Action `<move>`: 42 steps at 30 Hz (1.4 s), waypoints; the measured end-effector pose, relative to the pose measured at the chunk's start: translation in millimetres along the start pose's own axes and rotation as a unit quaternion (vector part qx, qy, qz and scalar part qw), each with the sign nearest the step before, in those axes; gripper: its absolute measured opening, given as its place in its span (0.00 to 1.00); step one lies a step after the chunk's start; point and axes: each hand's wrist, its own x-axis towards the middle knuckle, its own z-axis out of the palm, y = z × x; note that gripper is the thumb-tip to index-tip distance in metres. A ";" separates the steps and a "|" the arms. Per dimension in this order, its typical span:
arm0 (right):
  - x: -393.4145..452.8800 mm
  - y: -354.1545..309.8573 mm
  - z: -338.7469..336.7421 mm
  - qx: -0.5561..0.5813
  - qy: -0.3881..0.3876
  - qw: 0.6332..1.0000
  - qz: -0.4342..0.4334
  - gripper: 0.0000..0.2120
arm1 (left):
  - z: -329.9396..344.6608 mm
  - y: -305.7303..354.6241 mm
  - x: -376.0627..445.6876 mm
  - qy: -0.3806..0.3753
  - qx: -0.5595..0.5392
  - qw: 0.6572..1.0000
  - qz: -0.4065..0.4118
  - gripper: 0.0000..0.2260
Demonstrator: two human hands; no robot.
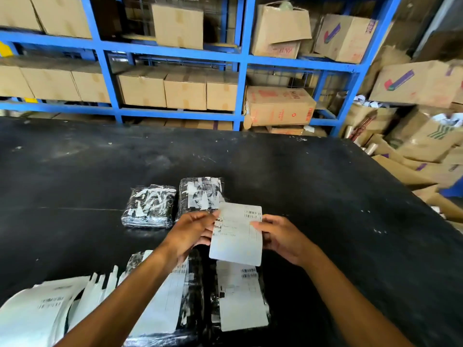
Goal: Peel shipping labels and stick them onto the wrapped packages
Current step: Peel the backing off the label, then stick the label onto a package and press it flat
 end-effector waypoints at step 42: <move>222.2 -39.5 40.3 -0.311 0.033 0.950 -0.001 0.13 | -97.1 -10.3 168.7 0.162 0.212 0.963 -0.018 0.16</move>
